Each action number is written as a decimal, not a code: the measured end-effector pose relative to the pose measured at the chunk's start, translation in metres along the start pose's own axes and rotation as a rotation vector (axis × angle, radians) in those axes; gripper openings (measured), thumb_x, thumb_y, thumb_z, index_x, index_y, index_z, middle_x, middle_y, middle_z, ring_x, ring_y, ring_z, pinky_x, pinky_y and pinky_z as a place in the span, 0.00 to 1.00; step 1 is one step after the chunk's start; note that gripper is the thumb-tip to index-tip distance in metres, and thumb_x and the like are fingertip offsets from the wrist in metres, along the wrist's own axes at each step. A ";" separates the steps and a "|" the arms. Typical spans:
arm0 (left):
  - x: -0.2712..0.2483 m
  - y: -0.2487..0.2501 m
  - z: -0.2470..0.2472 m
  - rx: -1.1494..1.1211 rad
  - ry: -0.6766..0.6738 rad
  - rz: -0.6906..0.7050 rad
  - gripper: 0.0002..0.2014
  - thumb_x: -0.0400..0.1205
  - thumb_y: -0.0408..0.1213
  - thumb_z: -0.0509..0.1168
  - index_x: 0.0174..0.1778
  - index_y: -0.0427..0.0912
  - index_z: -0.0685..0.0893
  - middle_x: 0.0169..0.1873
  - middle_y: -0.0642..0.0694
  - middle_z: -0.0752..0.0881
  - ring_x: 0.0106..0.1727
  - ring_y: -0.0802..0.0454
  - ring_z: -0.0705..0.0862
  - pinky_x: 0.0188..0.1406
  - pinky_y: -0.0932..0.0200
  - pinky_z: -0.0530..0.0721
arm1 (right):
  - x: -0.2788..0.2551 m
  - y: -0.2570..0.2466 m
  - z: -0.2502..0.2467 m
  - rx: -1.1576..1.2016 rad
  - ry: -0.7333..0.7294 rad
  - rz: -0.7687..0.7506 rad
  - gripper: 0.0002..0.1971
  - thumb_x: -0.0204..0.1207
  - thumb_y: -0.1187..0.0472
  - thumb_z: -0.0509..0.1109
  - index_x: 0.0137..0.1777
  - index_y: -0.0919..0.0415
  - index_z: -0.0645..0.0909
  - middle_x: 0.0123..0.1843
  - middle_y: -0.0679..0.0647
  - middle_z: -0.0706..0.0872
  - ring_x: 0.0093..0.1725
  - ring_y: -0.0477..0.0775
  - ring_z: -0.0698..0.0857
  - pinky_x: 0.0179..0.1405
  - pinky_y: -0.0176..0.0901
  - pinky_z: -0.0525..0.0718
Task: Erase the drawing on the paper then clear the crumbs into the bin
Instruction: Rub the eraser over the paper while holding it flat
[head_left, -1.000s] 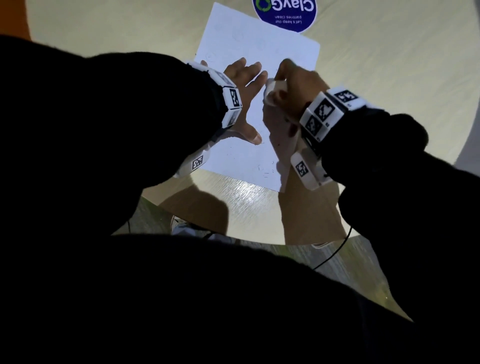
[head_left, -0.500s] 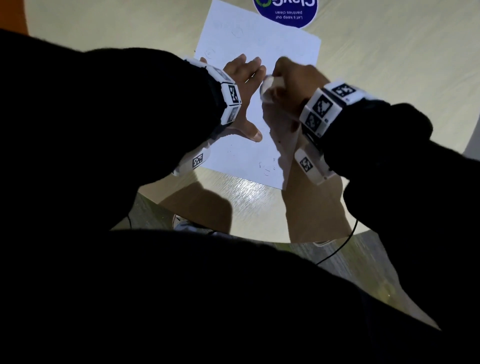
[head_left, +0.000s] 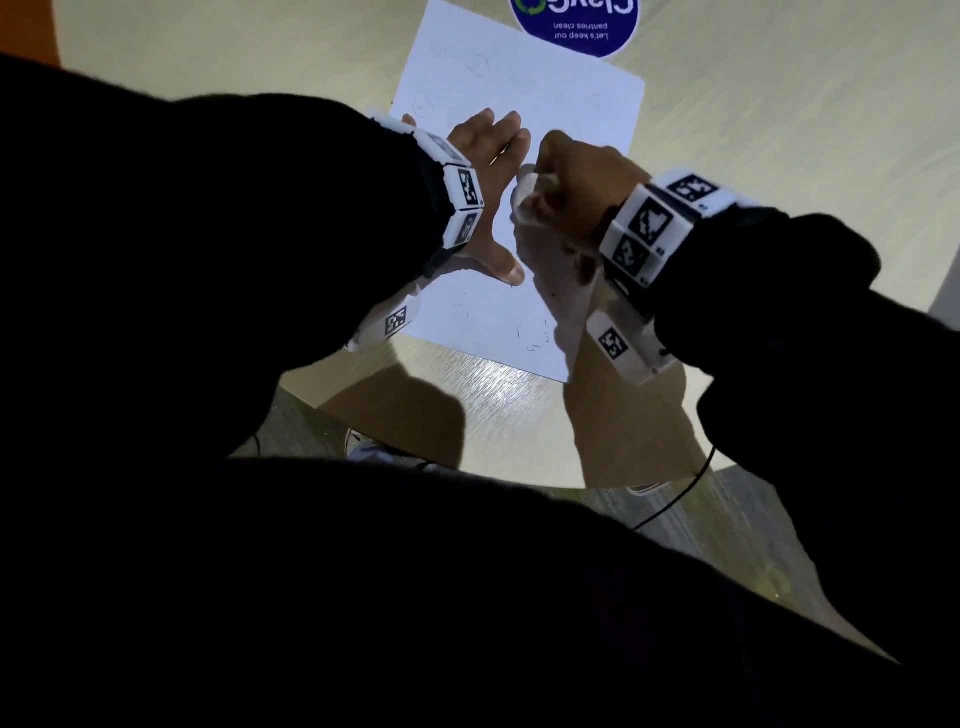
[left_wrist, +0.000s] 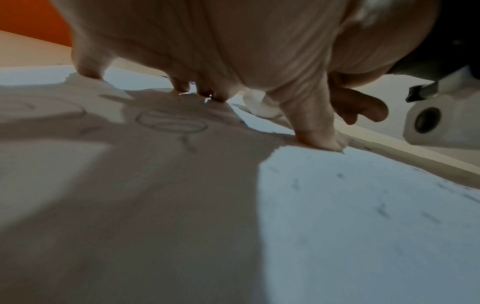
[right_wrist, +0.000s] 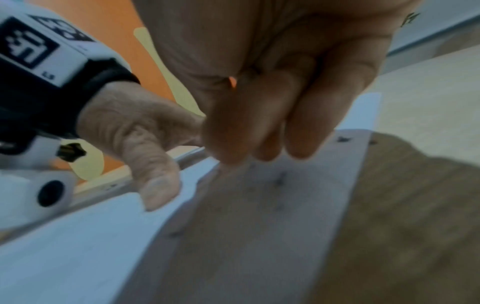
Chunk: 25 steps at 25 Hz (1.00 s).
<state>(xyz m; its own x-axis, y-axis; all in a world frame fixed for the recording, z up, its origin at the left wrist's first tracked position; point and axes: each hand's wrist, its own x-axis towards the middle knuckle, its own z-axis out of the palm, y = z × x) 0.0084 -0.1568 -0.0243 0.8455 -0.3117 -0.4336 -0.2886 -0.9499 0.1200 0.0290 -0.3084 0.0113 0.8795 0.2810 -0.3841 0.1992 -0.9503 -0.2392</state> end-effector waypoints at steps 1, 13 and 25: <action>-0.001 0.001 -0.001 0.002 -0.006 -0.003 0.64 0.66 0.73 0.67 0.84 0.42 0.38 0.84 0.45 0.38 0.84 0.46 0.39 0.78 0.33 0.45 | -0.001 0.001 0.000 -0.016 -0.022 -0.006 0.17 0.79 0.53 0.64 0.64 0.60 0.72 0.51 0.52 0.78 0.49 0.56 0.77 0.43 0.44 0.69; -0.002 0.002 -0.004 0.026 -0.040 0.001 0.64 0.65 0.76 0.63 0.84 0.44 0.35 0.84 0.47 0.36 0.84 0.47 0.37 0.78 0.33 0.44 | 0.000 0.002 -0.011 -0.003 0.054 0.009 0.18 0.79 0.52 0.65 0.62 0.64 0.71 0.56 0.64 0.83 0.50 0.62 0.82 0.42 0.45 0.69; -0.006 0.007 -0.005 0.020 -0.030 -0.014 0.63 0.67 0.71 0.67 0.84 0.42 0.38 0.84 0.45 0.37 0.84 0.46 0.38 0.78 0.36 0.43 | -0.023 -0.006 0.004 -0.064 -0.011 -0.032 0.14 0.80 0.54 0.62 0.60 0.63 0.71 0.44 0.60 0.80 0.40 0.61 0.78 0.38 0.46 0.70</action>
<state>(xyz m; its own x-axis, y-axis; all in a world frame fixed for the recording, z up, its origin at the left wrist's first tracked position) 0.0041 -0.1616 -0.0162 0.8359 -0.2972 -0.4614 -0.2860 -0.9534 0.0960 0.0062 -0.3089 0.0183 0.8673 0.3125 -0.3874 0.2548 -0.9474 -0.1937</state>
